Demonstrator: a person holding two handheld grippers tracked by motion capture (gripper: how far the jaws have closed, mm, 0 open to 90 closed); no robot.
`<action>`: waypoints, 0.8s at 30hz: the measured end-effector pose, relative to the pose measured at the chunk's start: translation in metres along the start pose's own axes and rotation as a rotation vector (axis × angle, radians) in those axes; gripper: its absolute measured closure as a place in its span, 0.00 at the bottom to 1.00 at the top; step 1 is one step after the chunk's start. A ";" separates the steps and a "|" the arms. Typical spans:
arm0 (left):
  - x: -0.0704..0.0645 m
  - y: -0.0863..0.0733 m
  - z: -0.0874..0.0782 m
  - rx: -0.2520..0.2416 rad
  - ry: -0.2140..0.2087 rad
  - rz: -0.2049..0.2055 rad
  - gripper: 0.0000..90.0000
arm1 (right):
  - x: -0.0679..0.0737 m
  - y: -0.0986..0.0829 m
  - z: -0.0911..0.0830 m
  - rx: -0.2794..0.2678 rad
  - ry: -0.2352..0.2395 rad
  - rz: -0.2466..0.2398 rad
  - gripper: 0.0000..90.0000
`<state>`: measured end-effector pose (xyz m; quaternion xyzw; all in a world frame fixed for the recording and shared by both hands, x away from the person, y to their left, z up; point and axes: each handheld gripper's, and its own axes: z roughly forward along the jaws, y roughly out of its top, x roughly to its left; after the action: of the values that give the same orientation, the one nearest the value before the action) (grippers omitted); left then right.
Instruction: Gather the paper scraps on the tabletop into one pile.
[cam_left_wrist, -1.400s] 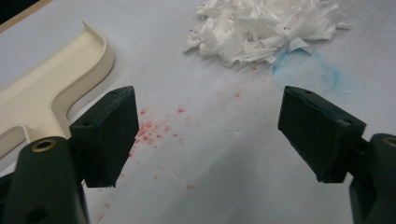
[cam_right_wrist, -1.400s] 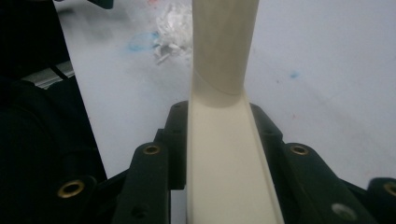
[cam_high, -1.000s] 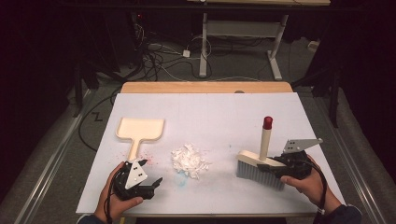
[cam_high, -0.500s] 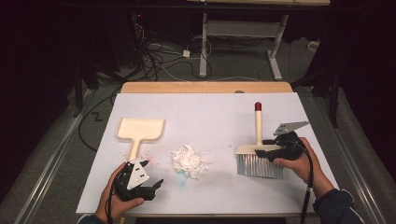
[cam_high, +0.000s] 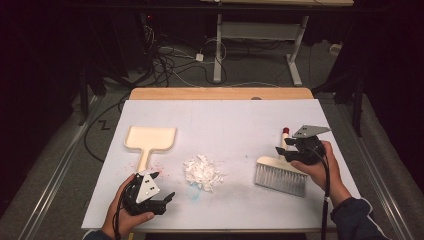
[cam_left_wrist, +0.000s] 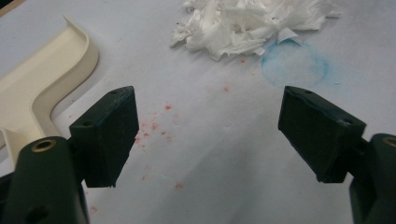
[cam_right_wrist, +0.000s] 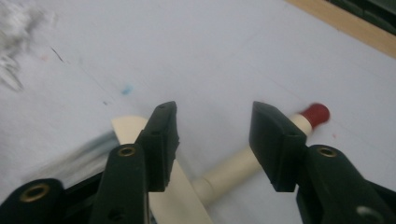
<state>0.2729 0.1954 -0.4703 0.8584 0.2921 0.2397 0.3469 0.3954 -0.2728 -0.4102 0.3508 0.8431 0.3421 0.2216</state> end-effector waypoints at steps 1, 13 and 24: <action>0.000 0.000 0.000 0.001 0.000 0.002 0.22 | 0.003 0.000 0.001 -0.018 0.009 0.006 0.66; -0.001 0.000 0.002 0.011 -0.006 0.010 0.21 | 0.023 -0.001 0.040 0.054 0.018 -0.014 0.91; -0.001 0.000 0.001 0.011 -0.010 0.014 0.21 | 0.030 0.001 0.059 0.135 0.061 -0.014 0.93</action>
<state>0.2729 0.1941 -0.4715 0.8635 0.2857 0.2360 0.3420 0.4124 -0.2253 -0.4535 0.3484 0.8730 0.2934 0.1741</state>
